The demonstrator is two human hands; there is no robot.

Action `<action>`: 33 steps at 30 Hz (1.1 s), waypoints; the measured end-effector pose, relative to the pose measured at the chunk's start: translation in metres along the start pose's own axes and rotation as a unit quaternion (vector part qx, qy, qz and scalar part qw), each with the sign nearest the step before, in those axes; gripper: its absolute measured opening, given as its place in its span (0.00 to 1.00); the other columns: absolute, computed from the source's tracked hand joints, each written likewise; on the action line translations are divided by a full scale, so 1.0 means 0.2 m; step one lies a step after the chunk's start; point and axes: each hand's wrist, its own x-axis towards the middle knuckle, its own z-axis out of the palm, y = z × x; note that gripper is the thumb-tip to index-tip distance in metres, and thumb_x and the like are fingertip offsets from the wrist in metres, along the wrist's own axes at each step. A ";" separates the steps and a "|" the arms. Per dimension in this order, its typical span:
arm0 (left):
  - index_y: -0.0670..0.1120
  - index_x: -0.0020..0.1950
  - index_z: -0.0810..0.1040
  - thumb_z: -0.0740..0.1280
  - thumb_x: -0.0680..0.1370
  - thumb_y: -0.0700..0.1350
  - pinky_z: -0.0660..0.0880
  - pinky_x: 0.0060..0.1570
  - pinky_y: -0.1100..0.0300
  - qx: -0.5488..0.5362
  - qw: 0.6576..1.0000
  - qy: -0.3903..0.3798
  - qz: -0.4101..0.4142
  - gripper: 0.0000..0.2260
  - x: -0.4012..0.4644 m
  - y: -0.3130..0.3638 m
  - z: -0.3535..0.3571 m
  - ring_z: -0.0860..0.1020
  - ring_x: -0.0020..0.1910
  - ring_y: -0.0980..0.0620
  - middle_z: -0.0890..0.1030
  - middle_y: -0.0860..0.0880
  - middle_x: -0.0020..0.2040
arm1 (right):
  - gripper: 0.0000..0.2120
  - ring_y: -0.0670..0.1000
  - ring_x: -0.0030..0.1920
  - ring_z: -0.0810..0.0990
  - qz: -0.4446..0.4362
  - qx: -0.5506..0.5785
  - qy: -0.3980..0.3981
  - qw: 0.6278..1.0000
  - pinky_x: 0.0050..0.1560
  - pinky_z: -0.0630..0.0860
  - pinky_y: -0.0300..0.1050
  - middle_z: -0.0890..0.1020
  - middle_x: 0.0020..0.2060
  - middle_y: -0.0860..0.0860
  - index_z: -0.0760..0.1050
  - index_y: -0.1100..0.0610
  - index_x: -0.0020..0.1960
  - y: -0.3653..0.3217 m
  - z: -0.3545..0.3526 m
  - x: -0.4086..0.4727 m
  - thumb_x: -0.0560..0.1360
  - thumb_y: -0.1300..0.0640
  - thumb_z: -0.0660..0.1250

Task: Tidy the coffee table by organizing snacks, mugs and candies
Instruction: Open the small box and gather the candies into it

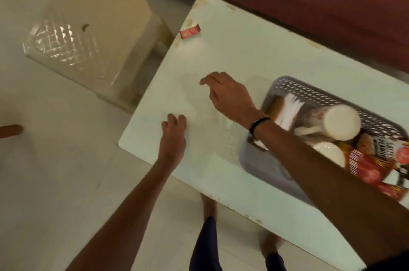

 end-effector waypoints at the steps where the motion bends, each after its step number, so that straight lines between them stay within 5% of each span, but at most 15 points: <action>1: 0.39 0.53 0.69 0.55 0.79 0.34 0.76 0.39 0.46 -0.013 1.000 -0.002 -0.002 0.06 0.02 -0.01 0.01 0.69 0.45 0.42 0.70 0.39 0.51 | 0.20 0.53 0.55 0.77 -0.001 -0.009 -0.010 1.000 0.43 0.78 0.46 0.79 0.57 0.51 0.76 0.55 0.60 0.01 0.04 0.09 0.71 0.67 0.61; 6: 0.40 0.50 0.69 0.48 0.78 0.37 0.70 0.35 0.55 -0.067 0.998 0.001 0.010 0.11 0.04 -0.04 -0.01 0.65 0.43 0.47 0.69 0.41 0.49 | 0.30 0.59 0.72 0.62 0.020 -0.091 -0.064 0.994 0.56 0.74 0.53 0.63 0.74 0.56 0.64 0.57 0.72 0.06 0.18 0.55 0.70 0.68 0.58; 11: 0.40 0.48 0.69 0.47 0.78 0.39 0.65 0.33 0.60 -0.076 0.997 0.010 0.022 0.12 0.04 -0.06 -0.01 0.64 0.40 0.49 0.69 0.42 0.47 | 0.33 0.61 0.76 0.50 0.078 -0.129 -0.118 0.982 0.72 0.60 0.58 0.53 0.77 0.56 0.55 0.54 0.76 0.11 0.27 0.79 0.73 0.68 0.56; 16: 0.41 0.48 0.69 0.56 0.78 0.33 0.66 0.33 0.59 -0.087 0.996 0.003 0.014 0.05 0.05 -0.07 0.01 0.64 0.40 0.49 0.69 0.43 0.47 | 0.22 0.64 0.65 0.68 0.051 -0.126 -0.064 0.989 0.63 0.71 0.53 0.71 0.67 0.60 0.70 0.57 0.67 0.16 0.33 0.72 0.75 0.68 0.56; 19: 0.40 0.49 0.69 0.56 0.78 0.32 0.66 0.34 0.60 -0.078 0.997 0.000 0.018 0.05 0.04 -0.07 0.01 0.64 0.40 0.48 0.69 0.42 0.47 | 0.16 0.61 0.48 0.79 0.030 -0.167 0.015 0.985 0.38 0.81 0.46 0.81 0.48 0.58 0.79 0.58 0.51 0.10 0.35 0.51 0.67 0.73 0.68; 22: 0.39 0.50 0.70 0.55 0.78 0.32 0.68 0.36 0.55 -0.080 0.997 -0.005 0.014 0.06 0.05 -0.05 -0.01 0.64 0.41 0.48 0.69 0.41 0.48 | 0.15 0.59 0.40 0.78 0.008 -0.167 0.004 0.986 0.23 0.75 0.42 0.78 0.39 0.58 0.78 0.59 0.44 0.04 0.32 0.28 0.62 0.74 0.70; 24: 0.39 0.50 0.70 0.56 0.78 0.33 0.69 0.42 0.53 -0.119 0.993 -0.005 -0.024 0.05 0.07 -0.01 -0.03 0.65 0.41 0.48 0.70 0.40 0.49 | 0.14 0.60 0.39 0.77 0.026 -0.111 -0.023 0.993 0.23 0.76 0.45 0.77 0.39 0.59 0.78 0.60 0.46 0.00 0.27 0.15 0.64 0.74 0.68; 27: 0.40 0.52 0.70 0.61 0.78 0.38 0.69 0.46 0.57 -0.210 0.975 0.008 -0.067 0.04 0.08 0.13 -0.10 0.70 0.44 0.48 0.71 0.41 0.51 | 0.13 0.55 0.43 0.78 0.132 0.011 -0.026 0.991 0.37 0.78 0.48 0.79 0.46 0.55 0.76 0.55 0.55 -0.03 0.11 -0.04 0.75 0.65 0.60; 30: 0.42 0.49 0.70 0.62 0.78 0.41 0.70 0.42 0.64 -0.298 0.954 0.023 -0.031 0.03 0.04 0.40 -0.17 0.72 0.42 0.51 0.73 0.40 0.49 | 0.10 0.49 0.42 0.79 0.202 0.159 0.057 0.965 0.44 0.76 0.43 0.80 0.46 0.48 0.73 0.52 0.58 -0.04 -0.14 -0.25 0.78 0.59 0.59; 33: 0.45 0.47 0.70 0.63 0.78 0.43 0.74 0.37 0.64 -0.388 0.922 0.000 -0.002 0.03 -0.07 0.75 -0.23 0.79 0.39 0.47 0.77 0.43 0.44 | 0.08 0.41 0.37 0.78 0.237 0.231 0.126 0.935 0.40 0.73 0.32 0.79 0.41 0.45 0.73 0.54 0.57 0.01 -0.39 -0.52 0.79 0.58 0.60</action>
